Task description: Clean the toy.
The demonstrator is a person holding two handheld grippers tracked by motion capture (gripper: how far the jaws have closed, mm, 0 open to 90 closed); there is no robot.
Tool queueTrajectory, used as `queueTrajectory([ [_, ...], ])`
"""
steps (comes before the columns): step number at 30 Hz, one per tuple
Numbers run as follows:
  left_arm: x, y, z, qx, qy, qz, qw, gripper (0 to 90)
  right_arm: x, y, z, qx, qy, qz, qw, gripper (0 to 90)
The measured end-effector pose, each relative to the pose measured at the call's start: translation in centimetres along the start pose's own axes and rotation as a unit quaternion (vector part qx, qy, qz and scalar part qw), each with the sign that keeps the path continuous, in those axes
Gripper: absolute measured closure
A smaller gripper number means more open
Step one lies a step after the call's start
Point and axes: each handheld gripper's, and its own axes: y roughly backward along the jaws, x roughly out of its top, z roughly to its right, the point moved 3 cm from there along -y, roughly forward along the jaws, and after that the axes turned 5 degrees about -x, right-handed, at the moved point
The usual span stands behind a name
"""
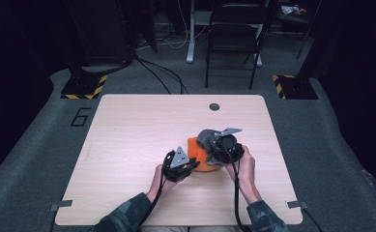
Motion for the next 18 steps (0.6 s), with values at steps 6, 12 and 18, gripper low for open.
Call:
queueTrajectory([
  [6,0.0,0.0,-0.1,0.000,0.001,0.002,1.0000,79.6,-0.5,-0.4,1.4,-0.005,-0.013,-0.014,0.9998,71.6],
  [12,0.0,0.0,-0.1,-0.001,0.002,0.002,1.0000,79.6,-1.1,-1.0,2.7,-0.011,-0.026,-0.027,0.9993,71.6],
  [18,0.0,0.0,-0.3,0.002,-0.001,0.001,1.0000,79.7,-2.3,-2.3,4.4,-0.033,-0.043,-0.059,0.9968,71.7],
])
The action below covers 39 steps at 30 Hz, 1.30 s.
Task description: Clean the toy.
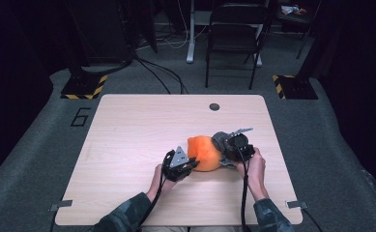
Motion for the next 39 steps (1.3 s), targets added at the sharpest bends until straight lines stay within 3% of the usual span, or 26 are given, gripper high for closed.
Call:
queueTrajectory([
  [8,-0.1,0.0,-0.2,-0.001,0.007,0.000,1.0000,79.7,-1.8,-3.6,0.8,0.000,-0.026,-0.066,0.9975,71.7],
  [10,-0.1,0.0,-0.3,-0.001,0.012,0.003,0.9999,79.7,-1.7,-3.6,0.9,-0.002,-0.022,-0.064,0.9977,71.7],
  [13,-0.1,0.1,-0.4,0.002,0.015,0.005,0.9999,79.6,-1.2,-2.3,1.4,-0.013,-0.022,-0.047,0.9986,71.8],
  [15,-0.1,0.1,-0.6,0.002,0.018,0.006,0.9998,79.7,-0.5,-0.7,1.8,-0.016,-0.028,-0.007,0.9995,71.8],
  [18,-0.1,0.2,-0.6,0.002,0.017,0.005,0.9998,79.5,0.7,2.1,1.0,0.022,-0.036,0.048,0.9980,71.8],
  [20,-0.1,0.1,-0.7,0.004,0.017,0.008,0.9998,79.5,1.1,2.8,0.0,0.036,-0.020,0.058,0.9975,71.8],
  [23,-0.1,0.2,-0.7,0.005,0.020,0.008,0.9998,77.5,1.0,2.2,-2.0,0.042,0.009,0.042,0.9982,71.8],
  [25,-0.1,0.3,-0.7,0.007,0.022,0.013,0.9996,73.5,0.8,1.5,-2.3,0.027,0.020,0.040,0.9987,71.9],
  [27,0.0,0.4,-0.7,0.009,0.024,0.018,0.9995,65.8,0.7,1.3,-2.3,0.028,0.018,0.040,0.9987,71.9],
  [28,0.2,0.6,-0.6,0.020,0.018,0.023,0.9994,62.5,0.7,1.1,-2.0,0.031,0.007,0.040,0.9987,71.8],
  [31,0.3,0.8,-0.7,0.037,0.013,0.025,0.9989,54.4,0.6,0.8,-1.7,0.026,0.002,0.041,0.9988,71.8],
  [34,-0.1,0.4,-0.7,0.047,0.007,0.002,0.9989,47.7,0.5,0.6,-1.3,0.024,-0.003,0.043,0.9988,71.7],
  [37,-0.4,-0.2,-0.6,0.048,0.004,-0.012,0.9988,46.2,0.5,0.5,-1.2,0.028,-0.007,0.042,0.9987,71.7],
  [39,-0.6,-0.5,-0.5,0.055,-0.006,-0.016,0.9983,51.0,0.5,0.5,-1.3,0.026,-0.003,0.042,0.9988,71.7],
])
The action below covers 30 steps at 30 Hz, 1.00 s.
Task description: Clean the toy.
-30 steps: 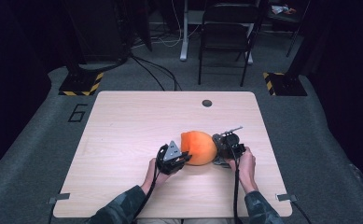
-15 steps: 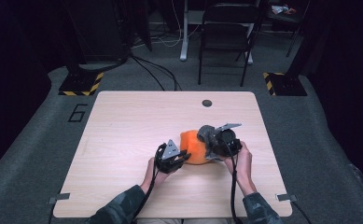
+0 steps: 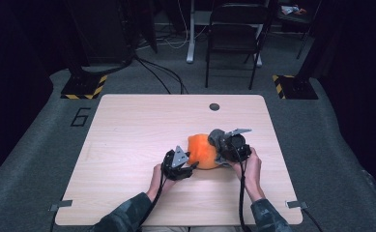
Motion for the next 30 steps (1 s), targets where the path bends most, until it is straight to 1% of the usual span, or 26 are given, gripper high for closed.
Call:
queueTrajectory([
  [1,0.0,-0.1,0.1,0.003,-0.006,-0.001,1.0000,53.5,0.0,0.0,-0.1,0.000,0.001,0.000,1.0000,71.7],
  [3,-0.1,-0.1,0.0,0.004,-0.004,0.000,1.0000,61.6,0.1,0.0,-0.1,-0.001,0.001,-0.001,1.0000,71.7],
  [5,-0.1,-0.1,0.1,0.003,-0.006,0.000,1.0000,69.1,0.0,0.1,-0.1,0.003,0.000,-0.001,1.0000,71.7],
  [6,-0.1,0.0,0.1,0.004,-0.011,0.001,0.9999,71.5,0.1,0.2,-0.1,0.002,0.002,-0.001,1.0000,71.7],
  [8,-0.1,0.0,0.0,0.001,-0.008,0.006,1.0000,74.7,0.3,0.4,-0.1,0.004,0.000,0.000,1.0000,71.7],
  [9,0.0,0.2,0.0,0.000,-0.012,0.006,0.9999,75.4,0.3,0.6,-0.1,0.003,-0.001,0.002,1.0000,71.7],
  [10,0.1,0.2,0.0,-0.001,-0.011,0.010,0.9999,76.1,0.5,1.0,-0.1,0.003,-0.007,0.005,1.0000,71.7],
  [11,0.2,0.3,-0.1,-0.005,-0.010,0.013,0.9999,76.5,0.7,1.3,-0.1,0.000,-0.002,0.012,0.9999,71.8],
  [12,0.3,0.4,-0.1,-0.009,-0.010,0.015,0.9998,76.7,0.9,1.7,-0.2,0.003,-0.001,0.017,0.9999,71.8],
  [13,0.4,0.4,-0.1,-0.012,-0.007,0.017,0.9998,76.9,1.1,2.2,-0.3,0.008,-0.004,0.025,0.9996,71.8],
  [14,0.5,0.5,0.0,-0.016,-0.008,0.020,0.9996,77.1,1.4,2.6,-0.5,0.020,-0.007,0.036,0.9991,71.8],
  [15,0.7,0.6,0.2,-0.017,-0.010,0.022,0.9996,77.3,1.6,3.1,-0.9,0.028,-0.001,0.044,0.9986,71.8],
  [16,0.8,0.7,0.2,-0.019,-0.014,0.022,0.9995,77.3,1.8,3.5,-1.4,0.030,0.003,0.049,0.9983,71.8],
  [17,0.9,0.7,0.4,-0.022,-0.014,0.024,0.9994,77.4,1.9,3.8,-1.8,0.033,0.006,0.051,0.9982,71.8],
  [18,1.0,0.8,0.4,-0.022,-0.015,0.023,0.9994,77.4,2.0,4.0,-2.5,0.040,0.015,0.057,0.9975,71.8],
  [19,1.0,0.8,0.5,-0.027,-0.006,0.027,0.9992,77.3,2.1,4.0,-2.9,0.041,0.019,0.058,0.9973,71.8],
  [21,1.1,0.9,0.5,-0.027,-0.011,0.024,0.9993,77.3,1.9,3.8,-4.0,0.048,0.030,0.054,0.9969,71.7],
  [22,1.1,0.8,0.5,-0.028,-0.010,0.023,0.9993,77.3,1.9,3.5,-4.3,0.040,0.043,0.052,0.9969,71.7],
  [23,1.0,0.8,0.4,-0.029,-0.005,0.022,0.9993,77.2,1.7,3.3,-4.5,0.031,0.044,0.047,0.9974,71.7],
  [24,0.9,0.7,0.4,-0.030,0.000,0.022,0.9993,77.2,1.6,3.0,-4.5,0.027,0.047,0.044,0.9976,71.8],
  [26,0.9,0.7,0.4,-0.031,-0.004,0.020,0.9993,77.0,1.4,2.6,-4.2,0.020,0.052,0.044,0.9975,71.7],
  [27,0.9,0.7,0.3,-0.031,-0.006,0.019,0.9993,76.9,1.4,2.6,-4.0,0.019,0.049,0.040,0.9978,71.6],
  [28,0.9,0.6,0.3,-0.033,-0.002,0.018,0.9993,76.9,1.4,2.5,-3.8,0.018,0.051,0.041,0.9977,71.6],
  [30,0.8,0.6,0.2,-0.034,-0.001,0.018,0.9993,76.6,1.3,2.3,-3.3,0.017,0.042,0.034,0.9984,71.6],
])
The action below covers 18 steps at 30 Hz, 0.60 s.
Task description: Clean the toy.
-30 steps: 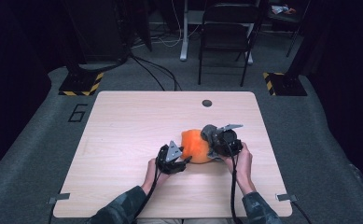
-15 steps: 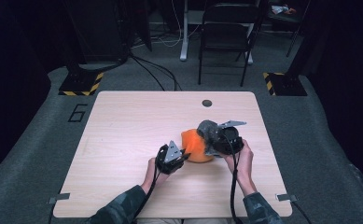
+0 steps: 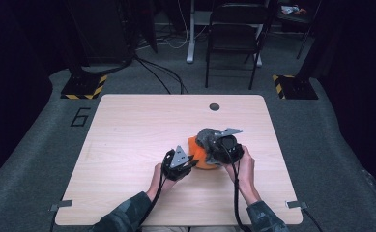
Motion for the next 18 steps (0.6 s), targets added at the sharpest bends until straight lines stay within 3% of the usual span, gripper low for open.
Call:
queueTrajectory([
  [11,-0.1,0.0,-0.3,-0.004,0.006,-0.002,1.0000,75.8,-1.0,-0.9,2.4,-0.010,-0.023,-0.027,0.9993,71.5],
  [16,-0.2,0.0,-0.4,-0.005,0.016,0.000,0.9999,75.7,-1.7,-1.7,3.8,-0.025,-0.031,-0.046,0.9981,71.6],
  [18,-0.3,-0.1,-0.5,-0.009,0.023,0.000,0.9997,75.7,-2.7,-2.6,4.9,-0.035,-0.050,-0.072,0.9956,71.7],
])
